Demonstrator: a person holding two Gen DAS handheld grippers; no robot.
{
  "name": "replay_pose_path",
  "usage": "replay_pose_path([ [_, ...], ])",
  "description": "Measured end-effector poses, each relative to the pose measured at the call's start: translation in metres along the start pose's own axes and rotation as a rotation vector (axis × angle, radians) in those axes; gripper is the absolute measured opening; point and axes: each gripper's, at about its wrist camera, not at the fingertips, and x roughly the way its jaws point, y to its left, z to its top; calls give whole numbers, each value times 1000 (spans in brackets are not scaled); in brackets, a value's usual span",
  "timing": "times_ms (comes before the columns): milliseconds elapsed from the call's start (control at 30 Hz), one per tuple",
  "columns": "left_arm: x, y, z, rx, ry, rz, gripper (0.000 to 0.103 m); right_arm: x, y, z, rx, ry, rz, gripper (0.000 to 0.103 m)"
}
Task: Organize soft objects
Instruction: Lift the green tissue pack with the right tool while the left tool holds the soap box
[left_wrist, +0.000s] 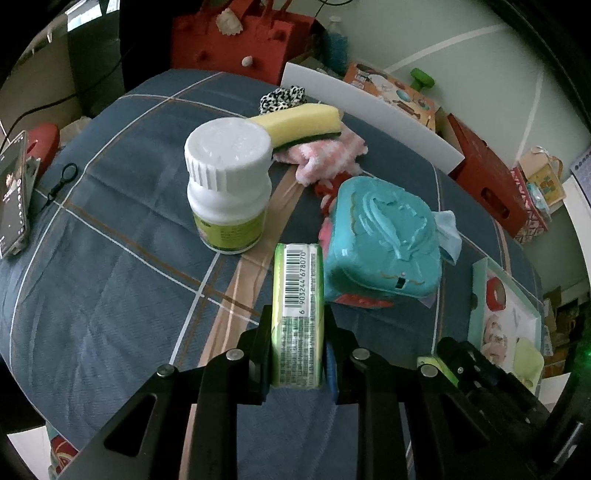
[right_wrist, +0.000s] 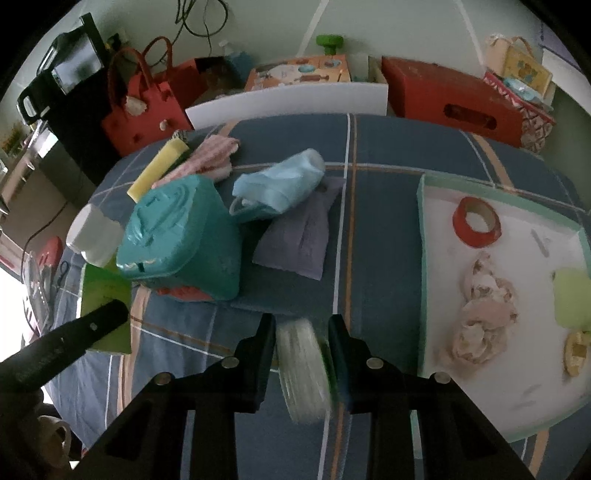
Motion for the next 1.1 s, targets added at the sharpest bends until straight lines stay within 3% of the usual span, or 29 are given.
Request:
replay_pose_path([
  [333,4,4,0,-11,19,-23,23,36,-5,-8,-6,122,-41,29],
  [733,-5,4,1,-11,-8,-30,23,2,-11,-1,17,15,7,24],
  [1100,-17,-2,2,4,-48,-23,23,-17,-20,7,44,-46,-14,24],
])
